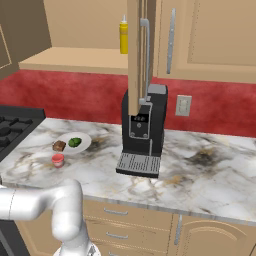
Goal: Pick the avocado and bread from the counter and place them on the plate. Then pick the jam from the cabinet and place it next to the plate. Lastly close the cabinet door.
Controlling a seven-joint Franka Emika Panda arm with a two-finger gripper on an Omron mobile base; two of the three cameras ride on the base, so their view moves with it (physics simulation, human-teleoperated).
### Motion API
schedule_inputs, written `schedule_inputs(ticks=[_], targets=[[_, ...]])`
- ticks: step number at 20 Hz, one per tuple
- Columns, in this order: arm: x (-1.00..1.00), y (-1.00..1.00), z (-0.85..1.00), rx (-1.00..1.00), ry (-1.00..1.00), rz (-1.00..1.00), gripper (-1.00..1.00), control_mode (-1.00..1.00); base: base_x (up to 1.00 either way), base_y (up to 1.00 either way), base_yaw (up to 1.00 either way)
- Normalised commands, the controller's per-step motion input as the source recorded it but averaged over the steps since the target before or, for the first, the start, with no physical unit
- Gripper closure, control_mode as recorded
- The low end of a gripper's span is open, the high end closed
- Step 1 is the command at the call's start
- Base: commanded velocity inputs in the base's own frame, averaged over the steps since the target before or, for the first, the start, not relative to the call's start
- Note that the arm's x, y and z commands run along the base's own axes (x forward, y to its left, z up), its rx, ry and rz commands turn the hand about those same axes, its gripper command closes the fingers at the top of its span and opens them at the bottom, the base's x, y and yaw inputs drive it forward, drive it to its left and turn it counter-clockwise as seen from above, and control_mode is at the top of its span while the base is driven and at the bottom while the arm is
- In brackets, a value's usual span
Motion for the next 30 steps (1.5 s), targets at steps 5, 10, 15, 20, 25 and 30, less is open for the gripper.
schedule_inputs(ticks=[5, 10, 15, 20, 25, 30], targets=[[-0.06, -1.0, 0.43, 0.18, -0.07, 0.0, -1.0, -1.0, 0.0, 0.0, 0.0], [-0.04, -1.0, 0.32, 0.21, -0.06, 0.0, -1.0, -1.0, 0.0, 0.0, 0.0], [0.24, -1.0, 0.24, 0.22, 0.01, 0.0, -1.0, -1.0, 0.0, 0.0, 0.0], [0.84, -1.0, 0.25, 0.25, 0.11, 0.03, -1.0, -1.0, 0.0, 0.0, 0.0], [1.0, -0.82, 0.02, 0.18, 0.26, 0.28, -1.0, -1.0, 0.0, 0.0, 0.0], [1.0, -0.63, -0.02, 0.08, 0.3, 0.35, -1.0, -1.0, 0.0, 0.0, 0.0]])
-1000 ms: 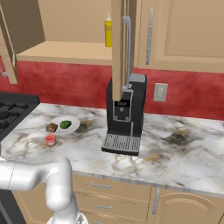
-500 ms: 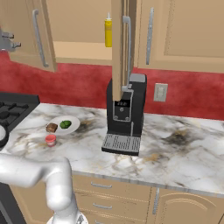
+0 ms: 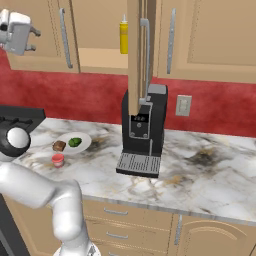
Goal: Pick the avocado and bread from the counter and place them on the plate. Then pick the jam from the cabinet and place it next to the plate. Lastly close the cabinet door.
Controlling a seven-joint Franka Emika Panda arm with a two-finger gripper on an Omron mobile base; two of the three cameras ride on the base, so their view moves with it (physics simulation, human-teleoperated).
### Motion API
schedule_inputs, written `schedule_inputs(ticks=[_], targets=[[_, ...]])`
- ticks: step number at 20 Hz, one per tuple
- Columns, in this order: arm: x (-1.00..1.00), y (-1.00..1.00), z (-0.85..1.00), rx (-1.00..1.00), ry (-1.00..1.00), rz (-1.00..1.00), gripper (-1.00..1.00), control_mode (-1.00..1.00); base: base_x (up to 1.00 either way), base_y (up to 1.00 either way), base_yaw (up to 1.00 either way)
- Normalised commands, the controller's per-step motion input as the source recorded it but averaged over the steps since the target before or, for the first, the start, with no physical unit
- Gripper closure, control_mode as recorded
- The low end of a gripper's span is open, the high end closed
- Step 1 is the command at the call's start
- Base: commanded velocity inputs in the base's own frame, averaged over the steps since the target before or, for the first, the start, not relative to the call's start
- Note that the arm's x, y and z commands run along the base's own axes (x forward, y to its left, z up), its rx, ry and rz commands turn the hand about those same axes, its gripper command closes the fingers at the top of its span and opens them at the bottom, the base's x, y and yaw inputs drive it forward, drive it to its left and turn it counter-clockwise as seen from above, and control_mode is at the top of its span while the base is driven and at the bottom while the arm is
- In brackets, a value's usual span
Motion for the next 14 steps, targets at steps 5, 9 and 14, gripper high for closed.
schedule_inputs(ticks=[5, 9, 14], targets=[[0.76, -0.79, -0.22, 0.08, 0.11, 0.36, -1.0, -1.0, 0.0, 0.0, 0.0], [-0.72, -1.0, -0.7, 0.11, -0.19, 0.2, -1.0, -1.0, 0.0, 0.0, 0.0], [-1.0, -1.0, -1.0, 0.08, -0.12, 0.15, -1.0, -1.0, 0.0, 0.0, 0.0]])
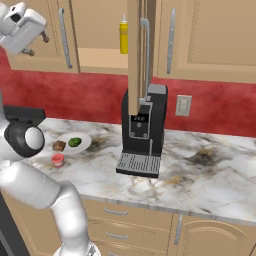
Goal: Pick the avocado and bread from the counter and place them on the plate. Then pick the jam from the cabinet and place it next to the plate. Lastly close the cabinet door.
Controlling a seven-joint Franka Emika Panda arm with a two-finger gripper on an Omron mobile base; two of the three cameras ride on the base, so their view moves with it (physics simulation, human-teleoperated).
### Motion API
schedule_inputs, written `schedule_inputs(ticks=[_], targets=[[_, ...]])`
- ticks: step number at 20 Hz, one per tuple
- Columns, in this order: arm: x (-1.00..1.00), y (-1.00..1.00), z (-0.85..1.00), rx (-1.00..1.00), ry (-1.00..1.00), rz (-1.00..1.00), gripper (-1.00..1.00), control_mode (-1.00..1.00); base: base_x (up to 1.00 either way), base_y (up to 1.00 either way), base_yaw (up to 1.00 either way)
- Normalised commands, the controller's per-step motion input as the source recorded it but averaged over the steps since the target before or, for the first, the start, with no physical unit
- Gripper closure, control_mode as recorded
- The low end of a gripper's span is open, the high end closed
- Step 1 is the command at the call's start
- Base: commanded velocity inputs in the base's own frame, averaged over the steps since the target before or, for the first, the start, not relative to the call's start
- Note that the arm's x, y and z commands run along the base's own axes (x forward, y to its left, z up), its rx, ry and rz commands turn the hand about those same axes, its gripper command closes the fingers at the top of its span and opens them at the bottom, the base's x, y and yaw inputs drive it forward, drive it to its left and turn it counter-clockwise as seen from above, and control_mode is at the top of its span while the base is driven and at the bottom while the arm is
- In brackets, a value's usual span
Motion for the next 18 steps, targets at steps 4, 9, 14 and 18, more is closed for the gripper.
schedule_inputs(ticks=[4, 9, 14, 18], targets=[[-1.0, -1.0, -1.0, 0.06, -0.03, 0.14, -1.0, -1.0, 0.0, 0.0, 0.0], [-1.0, -1.0, -1.0, 0.13, -0.16, 0.13, -1.0, -1.0, 0.0, 0.0, 0.0], [-0.94, -1.0, -1.0, 0.17, -0.24, 0.12, -1.0, -1.0, 0.0, 0.0, 0.0], [-0.55, -1.0, -0.76, 0.3, -0.36, 0.07, -1.0, -1.0, 0.0, 0.0, 0.0]])
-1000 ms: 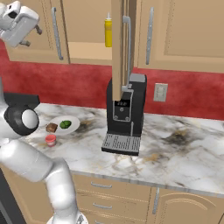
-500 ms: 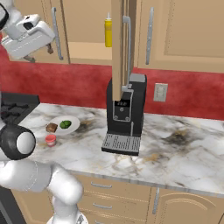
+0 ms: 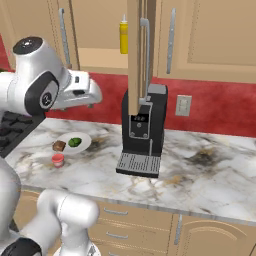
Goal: Pick the avocado and bread from the counter and place them on the plate. Then pick the jam from the cabinet and place it next to the plate. Lastly close the cabinet door.
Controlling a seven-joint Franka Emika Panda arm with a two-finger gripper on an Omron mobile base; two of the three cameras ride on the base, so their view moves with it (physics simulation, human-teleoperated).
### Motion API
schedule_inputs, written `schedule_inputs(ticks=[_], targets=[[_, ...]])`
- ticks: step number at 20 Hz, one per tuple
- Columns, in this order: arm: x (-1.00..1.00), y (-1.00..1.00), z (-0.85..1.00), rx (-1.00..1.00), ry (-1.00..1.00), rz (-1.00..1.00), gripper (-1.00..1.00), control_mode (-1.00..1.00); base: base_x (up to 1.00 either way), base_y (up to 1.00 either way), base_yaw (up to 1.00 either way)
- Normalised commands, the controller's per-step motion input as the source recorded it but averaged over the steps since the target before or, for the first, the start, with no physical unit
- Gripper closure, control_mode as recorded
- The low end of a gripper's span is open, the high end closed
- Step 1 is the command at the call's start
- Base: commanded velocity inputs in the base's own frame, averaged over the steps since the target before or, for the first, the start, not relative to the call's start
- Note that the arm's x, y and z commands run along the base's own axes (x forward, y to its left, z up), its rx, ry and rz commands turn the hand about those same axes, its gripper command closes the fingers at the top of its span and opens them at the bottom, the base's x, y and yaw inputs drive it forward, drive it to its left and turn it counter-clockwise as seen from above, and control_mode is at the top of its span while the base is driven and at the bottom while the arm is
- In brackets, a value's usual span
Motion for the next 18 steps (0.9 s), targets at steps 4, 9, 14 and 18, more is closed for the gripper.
schedule_inputs(ticks=[4, 9, 14, 18], targets=[[-0.41, -1.0, -0.4, 0.28, -0.28, 0.02, -1.0, -1.0, 0.0, 0.0, 0.0], [-0.31, -0.99, -0.08, 0.25, -0.19, 0.0, -1.0, -1.0, 0.0, 0.0, 0.0], [-0.55, -0.99, 0.0, 0.27, -0.24, 0.0, -1.0, -1.0, 0.0, 0.0, 0.0], [-0.28, -0.97, 0.01, 0.27, -0.2, 0.0, -1.0, -1.0, 0.0, 0.0, 0.0]])
